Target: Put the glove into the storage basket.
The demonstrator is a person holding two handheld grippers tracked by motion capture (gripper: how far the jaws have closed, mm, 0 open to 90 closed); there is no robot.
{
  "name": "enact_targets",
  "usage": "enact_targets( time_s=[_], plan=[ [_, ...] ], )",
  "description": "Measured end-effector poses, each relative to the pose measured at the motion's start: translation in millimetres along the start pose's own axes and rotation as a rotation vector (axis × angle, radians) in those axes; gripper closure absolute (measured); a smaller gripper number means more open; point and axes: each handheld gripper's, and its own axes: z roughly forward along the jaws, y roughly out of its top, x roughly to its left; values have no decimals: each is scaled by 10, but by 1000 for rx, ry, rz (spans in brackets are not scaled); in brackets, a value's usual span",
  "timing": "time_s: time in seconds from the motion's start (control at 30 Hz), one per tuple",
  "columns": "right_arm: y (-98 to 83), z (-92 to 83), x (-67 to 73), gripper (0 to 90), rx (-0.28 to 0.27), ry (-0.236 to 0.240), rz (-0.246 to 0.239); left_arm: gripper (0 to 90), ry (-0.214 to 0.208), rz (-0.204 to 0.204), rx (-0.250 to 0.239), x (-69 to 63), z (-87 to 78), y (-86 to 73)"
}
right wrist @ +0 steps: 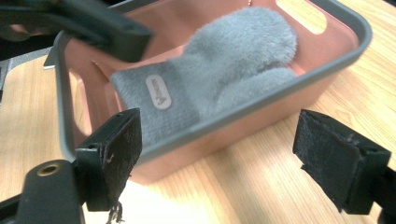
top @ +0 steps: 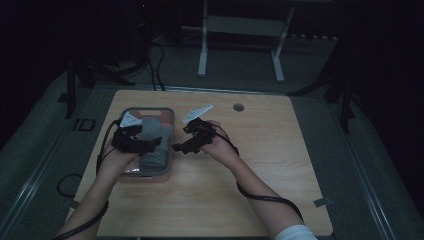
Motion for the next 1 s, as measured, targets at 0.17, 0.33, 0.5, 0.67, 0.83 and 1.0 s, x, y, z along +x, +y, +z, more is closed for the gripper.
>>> enact_targets(
  time_s=[0.17, 0.33, 0.5, 0.67, 0.83, 1.0],
  plan=[
    [-135, -145, 37, 157, -4, -7, -28, 155, -79, 39, -29, -277, -73, -12],
    [-283, -271, 39, 158, -5, -11, -32, 155, -139, 79, -51, -521, -130, -11],
    [-484, -399, 6, 158, 2, -32, -33, 155, -196, 97, -71, -715, -122, -41],
    [-685, -488, -48, 158, 12, -45, -24, 155, -272, 108, -77, -882, -17, -104],
    [-877, -548, -87, 157, 19, -53, -11, 155, -319, 125, -74, -1066, 120, -174],
    [-1060, -583, -127, 156, 26, -56, 12, 155, -360, 131, -55, -1203, 268, -257]
  ],
)
